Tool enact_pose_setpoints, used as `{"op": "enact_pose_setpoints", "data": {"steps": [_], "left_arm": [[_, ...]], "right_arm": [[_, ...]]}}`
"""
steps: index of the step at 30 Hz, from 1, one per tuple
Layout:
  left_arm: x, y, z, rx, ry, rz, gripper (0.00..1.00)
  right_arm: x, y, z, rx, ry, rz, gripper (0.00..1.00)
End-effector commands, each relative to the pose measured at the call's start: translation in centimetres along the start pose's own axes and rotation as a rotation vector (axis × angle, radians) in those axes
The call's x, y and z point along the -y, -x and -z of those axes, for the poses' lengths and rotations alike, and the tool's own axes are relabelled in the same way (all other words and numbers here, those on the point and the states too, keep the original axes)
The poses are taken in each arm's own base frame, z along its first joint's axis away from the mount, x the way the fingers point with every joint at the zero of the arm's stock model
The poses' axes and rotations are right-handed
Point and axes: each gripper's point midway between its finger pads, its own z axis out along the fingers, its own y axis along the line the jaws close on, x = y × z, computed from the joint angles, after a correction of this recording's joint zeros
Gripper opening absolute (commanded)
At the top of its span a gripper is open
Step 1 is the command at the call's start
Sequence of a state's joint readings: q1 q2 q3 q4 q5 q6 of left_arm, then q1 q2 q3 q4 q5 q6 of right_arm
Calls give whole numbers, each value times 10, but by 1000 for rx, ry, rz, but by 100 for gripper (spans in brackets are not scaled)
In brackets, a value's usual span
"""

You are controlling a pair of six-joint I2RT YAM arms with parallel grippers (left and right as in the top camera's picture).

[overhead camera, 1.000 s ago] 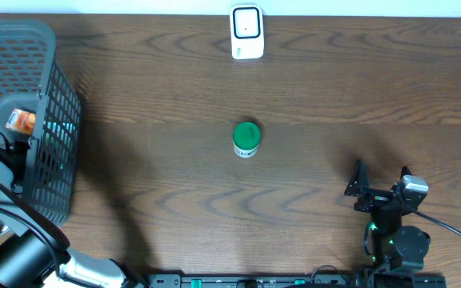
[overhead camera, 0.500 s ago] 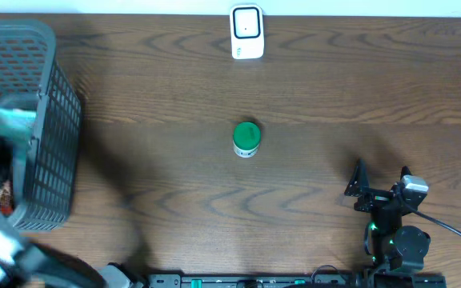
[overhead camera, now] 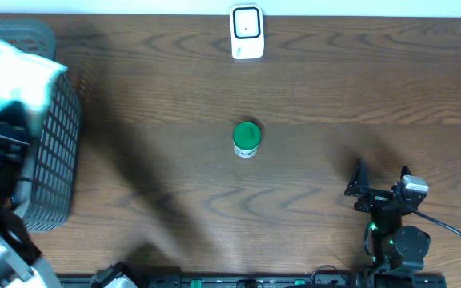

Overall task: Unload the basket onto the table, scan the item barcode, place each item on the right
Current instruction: 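Lift the wipes pack out and carry it toward the scanner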

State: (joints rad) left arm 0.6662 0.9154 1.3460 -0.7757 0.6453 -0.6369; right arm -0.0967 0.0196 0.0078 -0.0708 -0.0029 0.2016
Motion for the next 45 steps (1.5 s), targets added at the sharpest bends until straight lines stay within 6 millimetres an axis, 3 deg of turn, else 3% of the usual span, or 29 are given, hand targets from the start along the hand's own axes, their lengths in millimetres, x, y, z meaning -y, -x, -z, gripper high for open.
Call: {"op": "enact_pose_setpoints", "data": {"steps": [1, 8, 11, 21, 29, 38, 45], "left_arm": [[-2, -12, 5, 32, 97, -96, 8], [-43, -44, -5, 18, 463, -320, 7], [-50, -55, -17, 33, 589, -414, 7], [-37, -120, -90, 118, 834, -847, 7], [-62, -188, -134, 89, 998, -1200, 7], [-88, -245, -147, 36, 1044, -1362, 7], [-97, -265, -142, -14, 1037, -1272, 7]], "right_arm": [[1, -2, 0, -4, -6, -7, 99], [1, -2, 0, -4, -6, -6, 99], [1, -2, 0, -4, -6, -7, 99], [1, -2, 0, -4, -6, -7, 99], [1, -2, 0, -4, -6, -7, 99], [1, -2, 0, -4, -6, -7, 99], [1, -2, 0, -4, -6, -7, 99]]}}
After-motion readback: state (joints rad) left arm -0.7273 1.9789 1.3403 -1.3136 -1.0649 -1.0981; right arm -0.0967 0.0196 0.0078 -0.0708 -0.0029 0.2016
